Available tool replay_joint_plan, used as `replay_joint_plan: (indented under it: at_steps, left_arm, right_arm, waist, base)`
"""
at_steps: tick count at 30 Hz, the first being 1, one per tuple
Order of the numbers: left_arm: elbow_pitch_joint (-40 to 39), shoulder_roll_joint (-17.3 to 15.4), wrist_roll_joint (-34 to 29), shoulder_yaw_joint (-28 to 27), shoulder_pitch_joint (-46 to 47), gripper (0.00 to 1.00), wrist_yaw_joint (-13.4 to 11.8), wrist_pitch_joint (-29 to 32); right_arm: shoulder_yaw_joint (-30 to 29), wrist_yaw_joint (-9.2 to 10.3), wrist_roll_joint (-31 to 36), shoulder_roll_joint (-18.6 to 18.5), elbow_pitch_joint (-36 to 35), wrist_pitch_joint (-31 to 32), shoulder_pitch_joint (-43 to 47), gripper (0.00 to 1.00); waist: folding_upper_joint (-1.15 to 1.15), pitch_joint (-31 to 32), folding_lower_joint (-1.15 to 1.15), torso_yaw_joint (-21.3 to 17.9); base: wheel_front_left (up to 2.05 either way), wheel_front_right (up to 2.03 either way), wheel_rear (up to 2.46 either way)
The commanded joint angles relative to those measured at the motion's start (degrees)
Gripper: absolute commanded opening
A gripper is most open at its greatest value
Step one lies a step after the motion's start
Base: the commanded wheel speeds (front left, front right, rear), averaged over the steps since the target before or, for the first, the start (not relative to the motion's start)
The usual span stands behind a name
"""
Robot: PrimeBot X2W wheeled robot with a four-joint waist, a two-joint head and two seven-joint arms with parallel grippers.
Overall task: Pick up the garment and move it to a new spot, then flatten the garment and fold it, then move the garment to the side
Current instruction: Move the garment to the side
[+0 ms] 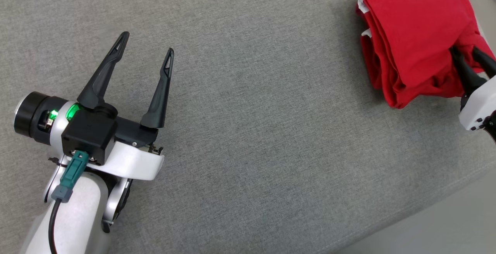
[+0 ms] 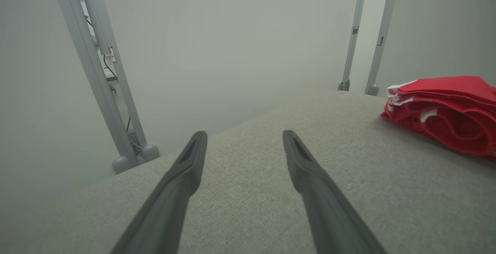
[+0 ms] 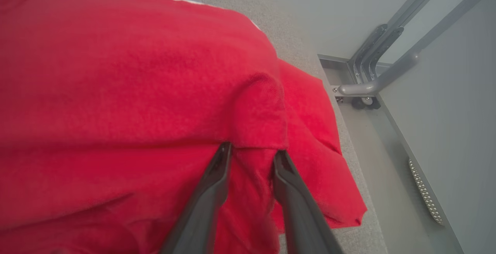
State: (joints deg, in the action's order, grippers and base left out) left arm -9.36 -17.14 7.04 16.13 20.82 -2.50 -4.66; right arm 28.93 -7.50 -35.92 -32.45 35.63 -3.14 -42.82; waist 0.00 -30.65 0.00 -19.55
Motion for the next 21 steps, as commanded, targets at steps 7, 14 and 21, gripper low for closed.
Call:
replay_joint_plan:
  at_steps: [7, 14, 21]
  left_arm:
    - [2.2, 0.5, 0.8, -0.2, 1.7, 1.00, 0.0, -2.0]
    - [4.4, 1.4, 2.3, -1.2, -0.7, 1.00, -1.7, -4.1]
    - [4.6, 2.2, 3.9, -3.2, -4.1, 1.00, -4.2, -5.8]
  right_arm:
    - [1.0, 0.01, -5.0, 0.9, 8.8, -4.8, -0.5, 1.00]
    - [-1.0, 0.01, -8.9, -0.6, 6.8, -10.7, 3.8, 1.00]
    - [-14.9, 0.01, -4.1, 1.7, -7.0, -12.2, 11.7, 1.00]
  waist:
    - [0.00, 0.9, 0.00, 1.7]
    - [0.00, 4.7, 0.00, 3.2]
    - [0.00, 8.8, 0.00, 5.4]
  base:
    - [0.00, 0.00, 0.00]
    - [0.00, 0.00, 0.00]
    - [0.00, 0.00, 0.00]
